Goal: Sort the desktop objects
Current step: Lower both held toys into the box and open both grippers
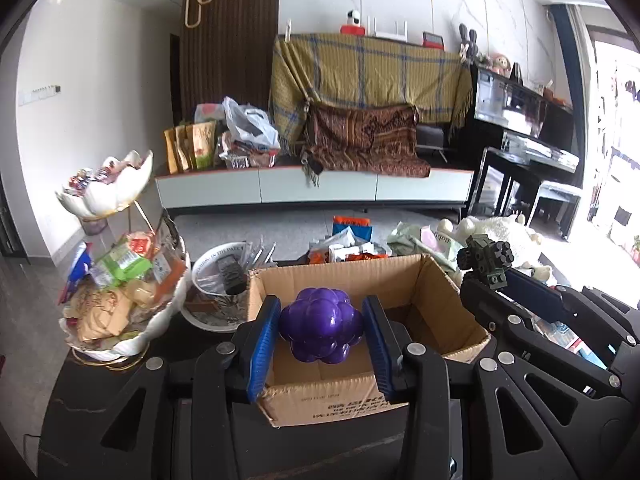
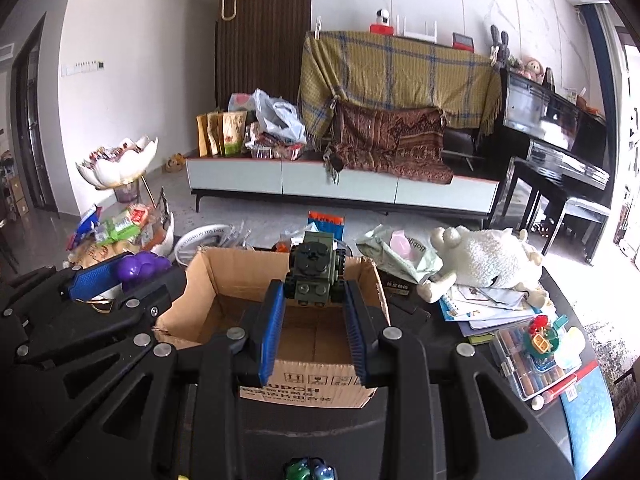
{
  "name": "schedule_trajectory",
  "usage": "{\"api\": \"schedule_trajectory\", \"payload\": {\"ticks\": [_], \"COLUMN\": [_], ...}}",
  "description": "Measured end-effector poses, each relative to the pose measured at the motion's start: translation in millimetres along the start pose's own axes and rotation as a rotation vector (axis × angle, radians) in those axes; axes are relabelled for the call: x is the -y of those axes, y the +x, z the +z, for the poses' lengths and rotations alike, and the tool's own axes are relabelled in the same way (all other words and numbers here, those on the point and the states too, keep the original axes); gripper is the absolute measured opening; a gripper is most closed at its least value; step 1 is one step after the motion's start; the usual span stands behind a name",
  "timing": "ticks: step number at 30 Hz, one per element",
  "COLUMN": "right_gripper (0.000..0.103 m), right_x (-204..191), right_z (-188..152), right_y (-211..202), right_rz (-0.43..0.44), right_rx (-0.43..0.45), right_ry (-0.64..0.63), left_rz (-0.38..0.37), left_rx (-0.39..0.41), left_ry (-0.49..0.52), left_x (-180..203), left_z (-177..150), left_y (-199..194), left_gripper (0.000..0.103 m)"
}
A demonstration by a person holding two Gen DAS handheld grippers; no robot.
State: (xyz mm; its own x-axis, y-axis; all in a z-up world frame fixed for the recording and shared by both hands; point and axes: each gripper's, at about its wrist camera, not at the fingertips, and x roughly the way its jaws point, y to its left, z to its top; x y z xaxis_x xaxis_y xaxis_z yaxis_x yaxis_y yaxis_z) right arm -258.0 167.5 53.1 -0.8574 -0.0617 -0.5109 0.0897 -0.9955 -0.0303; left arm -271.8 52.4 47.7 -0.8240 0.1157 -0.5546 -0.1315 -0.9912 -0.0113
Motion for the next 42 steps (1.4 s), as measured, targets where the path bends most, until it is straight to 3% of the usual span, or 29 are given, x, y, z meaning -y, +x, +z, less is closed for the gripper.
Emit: {"api": "schedule_trajectory", "payload": {"ticks": [18,28,35,42], "right_gripper": [0.027,0.028,0.034,0.035], "right_x": [10,15,24,18], "right_z": [6,1,0,0], "right_y": [66,86,84,57], "right_rz": [-0.009,0.044,0.063,0.052], "right_rx": [-0.118,-0.211,-0.248,-0.195], "right_ry": [-0.012,-0.017,0.052,0.027], "left_rz": [0.009,-0.024,0.022,0.088], "left_rx": [-0.138,-0.283,-0.202,-0.105], "left_ry": [-0.015,-0.039,-0.002,0.02], "left_x": [1,-2,0,-1], "left_z": [6,5,7,7], "left_y": [68,93,77,39], "left_gripper": [0.038,0.04,0.05,0.061]}}
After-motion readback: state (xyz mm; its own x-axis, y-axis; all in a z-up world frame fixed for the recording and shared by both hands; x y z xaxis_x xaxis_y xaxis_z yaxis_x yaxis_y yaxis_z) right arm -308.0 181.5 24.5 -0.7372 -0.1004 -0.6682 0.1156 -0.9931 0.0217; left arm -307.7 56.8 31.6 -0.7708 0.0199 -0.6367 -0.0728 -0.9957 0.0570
